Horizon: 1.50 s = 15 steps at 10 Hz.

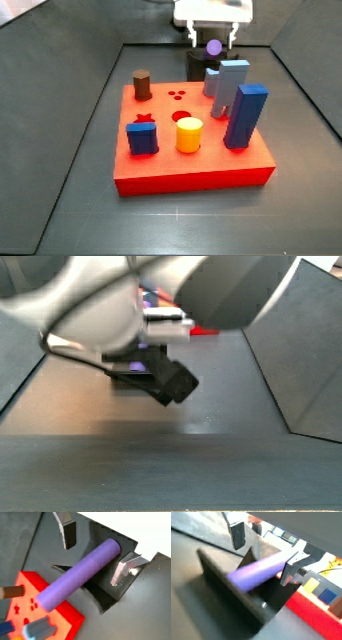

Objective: Pick up the round object. Move up. Place the round object on the fixture. Regrasp the round object. Move to above the board. Insert the round object.
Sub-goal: Regrasp the round object.

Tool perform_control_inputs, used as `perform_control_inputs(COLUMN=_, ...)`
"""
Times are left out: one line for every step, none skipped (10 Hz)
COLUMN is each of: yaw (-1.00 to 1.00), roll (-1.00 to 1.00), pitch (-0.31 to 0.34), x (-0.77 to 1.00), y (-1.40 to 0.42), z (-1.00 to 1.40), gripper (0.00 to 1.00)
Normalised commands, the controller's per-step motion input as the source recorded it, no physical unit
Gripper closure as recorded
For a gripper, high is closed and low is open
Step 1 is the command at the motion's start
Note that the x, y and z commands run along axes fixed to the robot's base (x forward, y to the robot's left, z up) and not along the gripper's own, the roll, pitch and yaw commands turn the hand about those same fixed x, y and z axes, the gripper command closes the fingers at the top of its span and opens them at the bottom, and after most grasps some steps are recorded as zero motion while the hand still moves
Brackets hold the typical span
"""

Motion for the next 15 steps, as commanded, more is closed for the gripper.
perform_control_inputs(yaw=0.0, roll=0.06, pitch=0.038, x=-0.04, y=0.0, z=0.95, gripper=0.0)
perform_control_inputs(yaw=-0.01, roll=0.06, pitch=0.045, x=-0.04, y=0.0, z=0.71, gripper=0.0)
perform_control_inputs(yaw=-0.01, roll=0.06, pitch=0.05, x=-0.04, y=0.0, z=0.54, gripper=0.0)
perform_control_inputs(yaw=-0.02, roll=0.06, pitch=0.057, x=-0.03, y=0.0, z=0.31, gripper=0.0)
perform_control_inputs(yaw=0.02, roll=1.0, pitch=0.048, x=0.0, y=-1.0, z=0.97, gripper=0.0)
perform_control_inputs(yaw=0.02, roll=1.0, pitch=0.044, x=0.0, y=-1.0, z=0.91, gripper=0.0)
perform_control_inputs(yaw=0.01, roll=1.0, pitch=0.039, x=-0.02, y=-1.0, z=0.89, gripper=0.0)
perform_control_inputs(yaw=0.01, roll=1.0, pitch=0.027, x=-0.05, y=-1.0, z=0.84, gripper=0.0)
perform_control_inputs(yaw=0.01, roll=1.0, pitch=0.023, x=-0.06, y=-1.0, z=0.79, gripper=0.0)
perform_control_inputs(yaw=0.01, roll=1.0, pitch=0.019, x=-0.06, y=-1.0, z=0.7, gripper=0.0)
perform_control_inputs(yaw=0.01, roll=1.0, pitch=0.017, x=-0.07, y=-1.0, z=0.64, gripper=0.0)
perform_control_inputs(yaw=0.01, roll=1.0, pitch=0.013, x=-0.06, y=-0.88, z=0.41, gripper=0.0)
perform_control_inputs(yaw=0.01, roll=1.0, pitch=0.009, x=-0.05, y=-0.69, z=0.24, gripper=0.0)
perform_control_inputs(yaw=0.01, roll=1.0, pitch=0.005, x=-0.04, y=-0.41, z=0.1, gripper=0.0)
perform_control_inputs(yaw=0.01, roll=1.0, pitch=0.002, x=-0.03, y=-0.27, z=0.07, gripper=0.0)
